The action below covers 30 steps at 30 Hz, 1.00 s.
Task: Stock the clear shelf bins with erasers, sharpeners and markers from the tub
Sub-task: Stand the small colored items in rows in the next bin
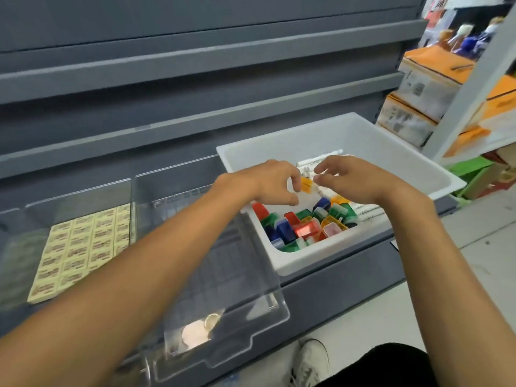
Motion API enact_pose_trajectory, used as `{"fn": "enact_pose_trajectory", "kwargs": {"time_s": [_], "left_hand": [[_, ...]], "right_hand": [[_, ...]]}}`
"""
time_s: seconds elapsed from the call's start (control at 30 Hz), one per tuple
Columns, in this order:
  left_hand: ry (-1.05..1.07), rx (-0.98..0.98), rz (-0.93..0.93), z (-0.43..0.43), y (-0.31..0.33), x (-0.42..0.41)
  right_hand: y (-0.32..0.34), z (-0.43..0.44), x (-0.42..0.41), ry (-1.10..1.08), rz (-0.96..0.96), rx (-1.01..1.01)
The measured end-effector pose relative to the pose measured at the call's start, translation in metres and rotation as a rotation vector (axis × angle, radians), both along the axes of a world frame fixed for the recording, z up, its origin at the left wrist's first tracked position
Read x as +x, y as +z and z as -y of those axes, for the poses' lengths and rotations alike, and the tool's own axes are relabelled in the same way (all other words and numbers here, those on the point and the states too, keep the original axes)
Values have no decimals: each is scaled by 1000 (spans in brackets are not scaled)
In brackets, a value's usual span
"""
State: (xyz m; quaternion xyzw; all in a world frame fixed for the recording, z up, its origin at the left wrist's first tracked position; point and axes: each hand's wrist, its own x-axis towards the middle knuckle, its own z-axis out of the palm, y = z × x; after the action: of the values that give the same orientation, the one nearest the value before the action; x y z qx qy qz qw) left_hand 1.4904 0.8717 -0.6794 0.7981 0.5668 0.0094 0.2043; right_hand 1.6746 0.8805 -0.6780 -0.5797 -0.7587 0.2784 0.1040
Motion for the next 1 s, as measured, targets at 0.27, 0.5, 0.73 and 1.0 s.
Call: {"fn": "enact_pose_trajectory", "kwargs": {"time_s": [0.27, 0.5, 0.73, 1.0], "left_hand": [[-130, -288, -167, -30, -45, 14], [-142, -455, -248, -43, -59, 17], [-54, -616, -3, -34, -50, 25], [-145, -531, -241, -22, -34, 27]], "right_hand": [[-28, -20, -2, 10, -65, 141], [-31, -17, 13, 5, -121, 5], [-23, 9, 33, -27, -71, 116], [-32, 28, 23, -118, 40, 311]]}}
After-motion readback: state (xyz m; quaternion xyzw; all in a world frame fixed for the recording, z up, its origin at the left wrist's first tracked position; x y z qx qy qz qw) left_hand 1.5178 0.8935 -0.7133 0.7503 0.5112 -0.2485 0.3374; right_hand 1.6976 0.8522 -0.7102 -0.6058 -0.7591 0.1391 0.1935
